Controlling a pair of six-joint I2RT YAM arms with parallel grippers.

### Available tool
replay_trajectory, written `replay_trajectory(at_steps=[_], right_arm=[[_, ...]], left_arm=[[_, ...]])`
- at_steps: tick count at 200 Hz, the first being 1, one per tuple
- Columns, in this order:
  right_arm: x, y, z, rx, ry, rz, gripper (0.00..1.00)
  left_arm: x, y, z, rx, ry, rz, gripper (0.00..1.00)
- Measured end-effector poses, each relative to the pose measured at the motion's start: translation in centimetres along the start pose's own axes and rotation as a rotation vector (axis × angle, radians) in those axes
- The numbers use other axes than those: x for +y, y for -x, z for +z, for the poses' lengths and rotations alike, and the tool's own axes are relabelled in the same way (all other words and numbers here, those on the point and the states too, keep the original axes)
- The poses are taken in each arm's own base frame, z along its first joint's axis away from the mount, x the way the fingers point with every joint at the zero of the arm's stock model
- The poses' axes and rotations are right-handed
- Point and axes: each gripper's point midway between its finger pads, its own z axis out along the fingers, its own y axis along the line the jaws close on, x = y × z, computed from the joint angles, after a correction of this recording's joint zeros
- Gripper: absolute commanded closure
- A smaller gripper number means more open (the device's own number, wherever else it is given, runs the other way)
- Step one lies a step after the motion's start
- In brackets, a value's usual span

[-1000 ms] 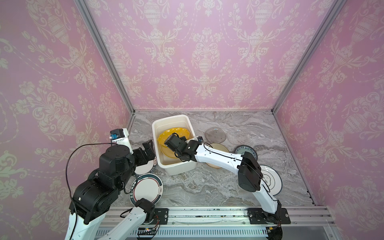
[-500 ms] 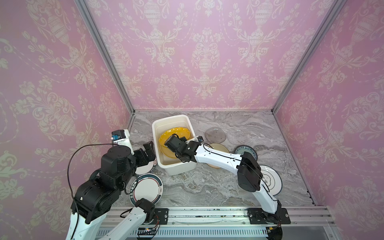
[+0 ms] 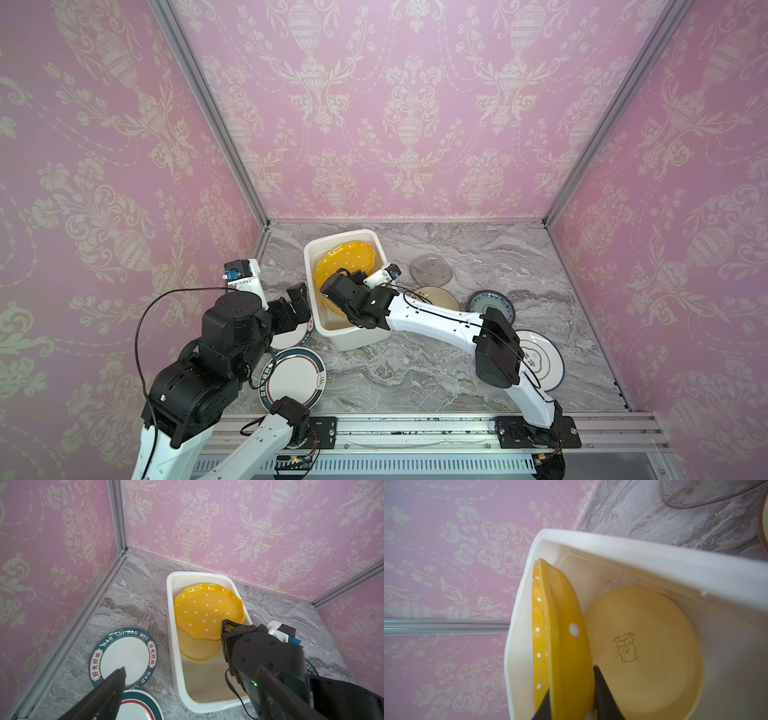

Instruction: Place the plates into the plastic bin on the countertop

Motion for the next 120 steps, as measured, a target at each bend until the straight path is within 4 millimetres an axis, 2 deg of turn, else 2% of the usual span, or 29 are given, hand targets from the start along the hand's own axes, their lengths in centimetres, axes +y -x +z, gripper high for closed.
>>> replay_trajectory(at_steps=[32,47,74,120], right_arm=[[2.4,-0.2,-1.8,-0.022,0.027,0.148,0.88],[2.8,-0.8,-2.1,-0.022,0.032,0.179,0.87],[1.4,-1.6,-1.7,-0.042,0.002,0.167,0.87],[-1.3,-1.0,-1.1,-0.083,-0.074,0.071,0.88]], left_arm=[[0.1,-0.2,0.2,0.005,0.002,0.002,0.01],[0.2,-0.3,0.2,0.002,0.008,0.001,0.01],[0.2,-0.2,0.1,-0.003,0.003,-0.003,0.01],[0.2,-0.2,0.1,-0.002,0.002,-0.003,0.01]])
